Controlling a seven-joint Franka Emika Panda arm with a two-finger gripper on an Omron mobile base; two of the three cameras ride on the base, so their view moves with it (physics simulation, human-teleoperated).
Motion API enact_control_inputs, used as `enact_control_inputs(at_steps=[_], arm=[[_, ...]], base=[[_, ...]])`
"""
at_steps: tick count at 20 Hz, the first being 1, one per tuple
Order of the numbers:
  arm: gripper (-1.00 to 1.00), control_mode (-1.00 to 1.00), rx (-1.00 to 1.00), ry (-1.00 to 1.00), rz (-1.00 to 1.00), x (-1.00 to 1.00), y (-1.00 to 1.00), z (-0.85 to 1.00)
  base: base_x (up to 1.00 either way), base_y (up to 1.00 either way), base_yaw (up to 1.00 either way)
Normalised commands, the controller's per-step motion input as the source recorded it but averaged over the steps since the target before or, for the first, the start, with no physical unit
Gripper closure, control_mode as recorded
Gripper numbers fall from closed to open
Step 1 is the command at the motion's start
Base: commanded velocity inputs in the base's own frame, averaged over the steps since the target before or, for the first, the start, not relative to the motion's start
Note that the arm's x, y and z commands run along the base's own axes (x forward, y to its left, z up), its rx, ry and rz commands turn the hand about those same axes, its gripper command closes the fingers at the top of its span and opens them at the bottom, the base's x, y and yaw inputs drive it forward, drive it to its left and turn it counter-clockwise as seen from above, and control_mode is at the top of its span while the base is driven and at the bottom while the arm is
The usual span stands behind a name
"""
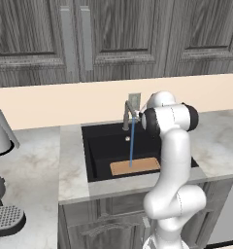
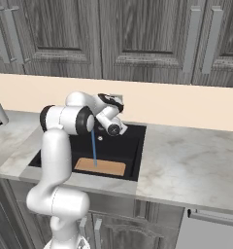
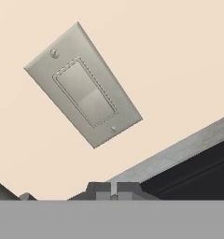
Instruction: Turn on the sink faucet with hot water and rinse the cutting board for ten seconds, then turn off the faucet. Push the cutting board to reach the water if necessary.
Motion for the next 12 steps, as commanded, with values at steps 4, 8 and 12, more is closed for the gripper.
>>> enact_control_inputs(at_steps=[4, 8, 12], arm=[[1.00, -1.00, 0.00, 0.00, 0.00, 0.00, 0.00, 0.00], [1.00, -1.00, 0.00, 0.00, 0.00, 0.00, 0.00, 0.00], [-1.00, -1.00, 0.00, 0.00, 0.00, 0.00, 0.00, 0.00]], base=[[0.00, 0.00, 0.00], [0.00, 0.00, 0.00], [0.00, 0.00, 0.00]])
